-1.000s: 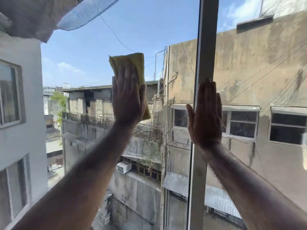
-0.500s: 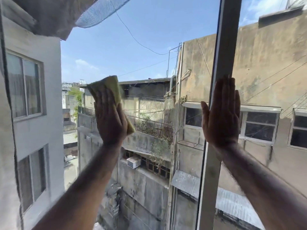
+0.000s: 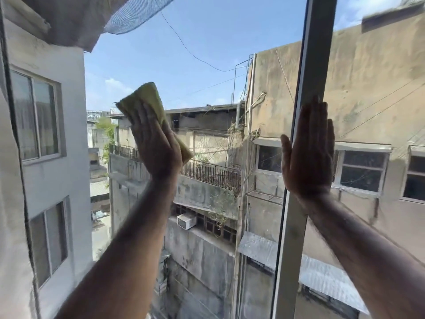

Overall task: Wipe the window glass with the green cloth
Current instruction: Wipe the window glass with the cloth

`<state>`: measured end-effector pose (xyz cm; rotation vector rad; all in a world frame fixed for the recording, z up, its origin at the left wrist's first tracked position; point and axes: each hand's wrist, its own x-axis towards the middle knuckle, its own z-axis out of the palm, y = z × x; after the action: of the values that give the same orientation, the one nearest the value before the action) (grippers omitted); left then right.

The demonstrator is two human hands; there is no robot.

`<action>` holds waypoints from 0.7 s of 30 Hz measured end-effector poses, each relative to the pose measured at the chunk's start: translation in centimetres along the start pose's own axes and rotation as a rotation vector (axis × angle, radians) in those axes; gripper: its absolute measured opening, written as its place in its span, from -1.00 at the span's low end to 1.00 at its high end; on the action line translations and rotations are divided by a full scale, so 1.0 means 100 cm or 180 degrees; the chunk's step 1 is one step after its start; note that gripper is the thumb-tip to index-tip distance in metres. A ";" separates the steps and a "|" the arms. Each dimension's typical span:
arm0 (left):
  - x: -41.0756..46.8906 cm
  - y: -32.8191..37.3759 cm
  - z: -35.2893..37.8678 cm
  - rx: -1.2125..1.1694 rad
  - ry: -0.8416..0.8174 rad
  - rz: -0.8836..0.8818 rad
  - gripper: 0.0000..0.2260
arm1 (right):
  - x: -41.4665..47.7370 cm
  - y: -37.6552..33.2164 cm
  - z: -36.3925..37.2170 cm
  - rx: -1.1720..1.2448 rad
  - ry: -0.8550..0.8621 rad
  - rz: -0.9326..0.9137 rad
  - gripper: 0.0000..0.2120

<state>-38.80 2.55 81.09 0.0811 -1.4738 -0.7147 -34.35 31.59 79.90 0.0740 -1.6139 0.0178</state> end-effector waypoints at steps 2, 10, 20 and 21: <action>-0.016 0.039 0.012 -0.0128 -0.0040 0.0072 -0.51 | 0.000 0.000 0.000 -0.0025 -0.0012 0.0005 -0.39; -0.001 -0.009 -0.004 0.0456 -0.1262 0.3778 -0.51 | 0.001 -0.003 -0.006 -0.0010 -0.0044 0.0002 -0.27; -0.035 0.045 0.020 0.0120 -0.0782 0.2459 -0.53 | -0.001 -0.002 -0.001 -0.0062 0.0084 -0.0023 -0.26; -0.044 0.026 0.014 0.0179 -0.1002 0.3054 -0.52 | -0.001 -0.002 -0.002 -0.0075 0.0073 -0.0024 -0.26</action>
<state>-38.75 7.21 78.68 -0.6831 -1.6012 0.1070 -34.16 31.41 79.80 0.0615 -1.5905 -0.0063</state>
